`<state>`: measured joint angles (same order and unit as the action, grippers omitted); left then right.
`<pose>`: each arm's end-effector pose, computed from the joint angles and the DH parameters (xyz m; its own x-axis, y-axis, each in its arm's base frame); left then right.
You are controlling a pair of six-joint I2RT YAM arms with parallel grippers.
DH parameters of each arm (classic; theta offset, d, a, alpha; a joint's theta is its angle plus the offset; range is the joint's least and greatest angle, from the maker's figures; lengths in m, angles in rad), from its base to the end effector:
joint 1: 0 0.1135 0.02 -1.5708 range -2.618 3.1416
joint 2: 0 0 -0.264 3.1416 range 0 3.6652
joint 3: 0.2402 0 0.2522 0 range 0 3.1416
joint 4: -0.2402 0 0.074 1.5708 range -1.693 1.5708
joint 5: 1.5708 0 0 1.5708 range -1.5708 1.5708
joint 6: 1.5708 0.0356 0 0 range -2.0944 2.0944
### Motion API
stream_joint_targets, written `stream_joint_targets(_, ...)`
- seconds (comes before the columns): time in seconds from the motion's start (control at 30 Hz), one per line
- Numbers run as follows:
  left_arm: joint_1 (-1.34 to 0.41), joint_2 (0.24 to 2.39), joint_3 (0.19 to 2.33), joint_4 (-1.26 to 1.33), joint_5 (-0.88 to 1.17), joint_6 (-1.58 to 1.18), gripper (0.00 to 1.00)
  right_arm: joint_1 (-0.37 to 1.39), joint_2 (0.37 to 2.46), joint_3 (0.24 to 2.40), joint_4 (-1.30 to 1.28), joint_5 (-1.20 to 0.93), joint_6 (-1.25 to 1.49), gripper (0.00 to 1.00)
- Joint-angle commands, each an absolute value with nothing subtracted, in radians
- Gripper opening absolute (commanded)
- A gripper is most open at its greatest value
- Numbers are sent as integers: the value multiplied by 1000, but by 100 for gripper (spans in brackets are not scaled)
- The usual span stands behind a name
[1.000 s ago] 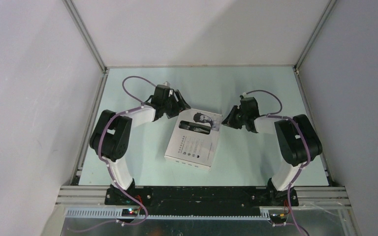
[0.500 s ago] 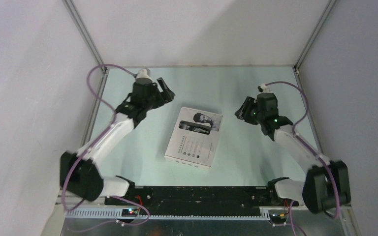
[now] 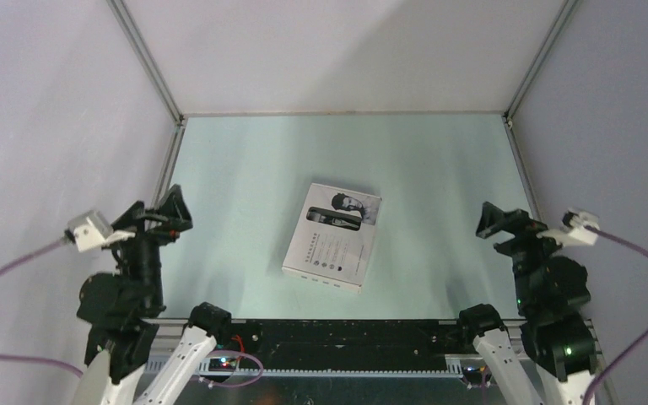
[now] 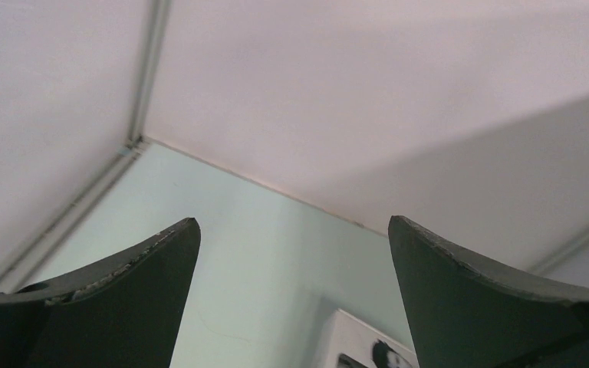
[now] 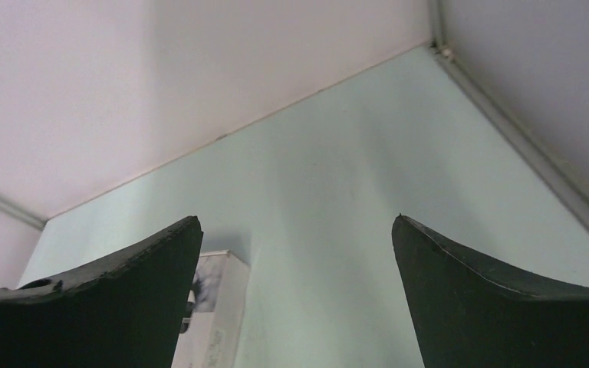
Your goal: Sort the hair-cutting tools
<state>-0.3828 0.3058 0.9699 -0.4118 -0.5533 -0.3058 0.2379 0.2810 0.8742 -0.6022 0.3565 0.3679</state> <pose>0.0303 0.0080 0.4172 0.2673 -0.3837 -0.8839 -0.0774 0.9058 -0.4166 0.0450 -0.0019 0.3724 0.0344 0.3552 -0.9342 0.1135 0.9273 0.3567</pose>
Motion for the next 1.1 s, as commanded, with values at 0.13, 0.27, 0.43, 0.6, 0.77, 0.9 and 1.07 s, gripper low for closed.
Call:
stream_joint_targets(0.13,-376,-46,660,-222,-737,-212,100,237,57,803,-627,549,226,99)
stream_joint_targets(0.27,-376,-138,570,-211,-716,-214,100,236,-24,724,-572,566,227,99)
stream_joint_targets(0.43,-377,-148,562,-244,-718,-229,100,221,-52,681,-559,599,238,99)
stream_joint_targets(0.6,-376,-173,542,-226,-686,-215,100,207,-55,666,-569,620,242,99)
stream_joint_targets(0.77,-376,-195,524,-204,-672,-196,100,186,-67,659,-563,620,240,99)
stream_joint_targets(0.9,-376,-207,520,-197,-666,-186,100,175,-70,654,-560,610,236,99)
stream_joint_targets(1.07,-376,-200,519,-187,-659,-185,100,160,-75,650,-558,607,233,99)
